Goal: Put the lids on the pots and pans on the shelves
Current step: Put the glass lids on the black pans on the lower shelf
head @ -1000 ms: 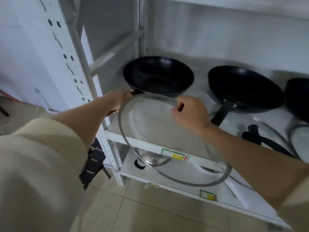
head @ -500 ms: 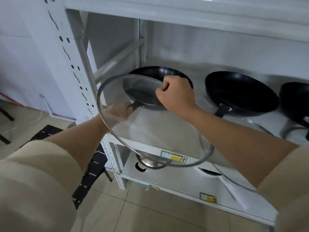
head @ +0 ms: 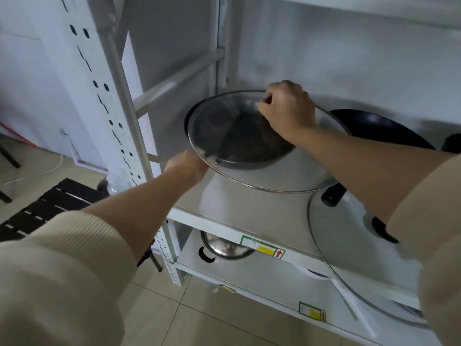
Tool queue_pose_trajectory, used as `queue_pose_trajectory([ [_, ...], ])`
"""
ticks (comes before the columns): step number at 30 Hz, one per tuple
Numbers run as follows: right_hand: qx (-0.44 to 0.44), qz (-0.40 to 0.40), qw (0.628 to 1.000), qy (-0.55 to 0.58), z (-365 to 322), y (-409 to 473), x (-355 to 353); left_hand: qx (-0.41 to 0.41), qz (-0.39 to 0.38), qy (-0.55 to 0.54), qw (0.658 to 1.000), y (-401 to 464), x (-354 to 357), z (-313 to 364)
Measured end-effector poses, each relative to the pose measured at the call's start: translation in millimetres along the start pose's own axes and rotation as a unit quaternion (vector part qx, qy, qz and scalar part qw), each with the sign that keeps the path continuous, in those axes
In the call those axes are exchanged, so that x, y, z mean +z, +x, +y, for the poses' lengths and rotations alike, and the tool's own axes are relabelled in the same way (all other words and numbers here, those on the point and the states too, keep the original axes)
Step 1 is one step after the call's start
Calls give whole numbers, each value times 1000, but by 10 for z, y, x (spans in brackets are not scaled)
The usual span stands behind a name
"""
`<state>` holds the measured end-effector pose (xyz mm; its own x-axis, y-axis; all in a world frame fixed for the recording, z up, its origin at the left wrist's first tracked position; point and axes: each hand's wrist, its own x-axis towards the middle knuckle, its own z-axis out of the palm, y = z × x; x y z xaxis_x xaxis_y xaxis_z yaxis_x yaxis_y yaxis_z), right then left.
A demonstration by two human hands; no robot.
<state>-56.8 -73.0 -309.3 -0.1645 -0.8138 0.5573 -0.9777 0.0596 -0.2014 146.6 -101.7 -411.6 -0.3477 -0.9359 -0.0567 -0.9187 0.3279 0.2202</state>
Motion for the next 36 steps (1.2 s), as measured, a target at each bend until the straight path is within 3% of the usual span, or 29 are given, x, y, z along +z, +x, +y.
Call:
queue_pose_trajectory([
  [17,-4,-106,994,-8,-46,296,867,42,13,87,995,-77,6,-183],
  [26,29,-149,987,61,44,286,888,17,0,82,996,-140,-49,-118],
  [36,32,-158,985,59,71,318,890,6,9,112,994,-62,-119,-70],
])
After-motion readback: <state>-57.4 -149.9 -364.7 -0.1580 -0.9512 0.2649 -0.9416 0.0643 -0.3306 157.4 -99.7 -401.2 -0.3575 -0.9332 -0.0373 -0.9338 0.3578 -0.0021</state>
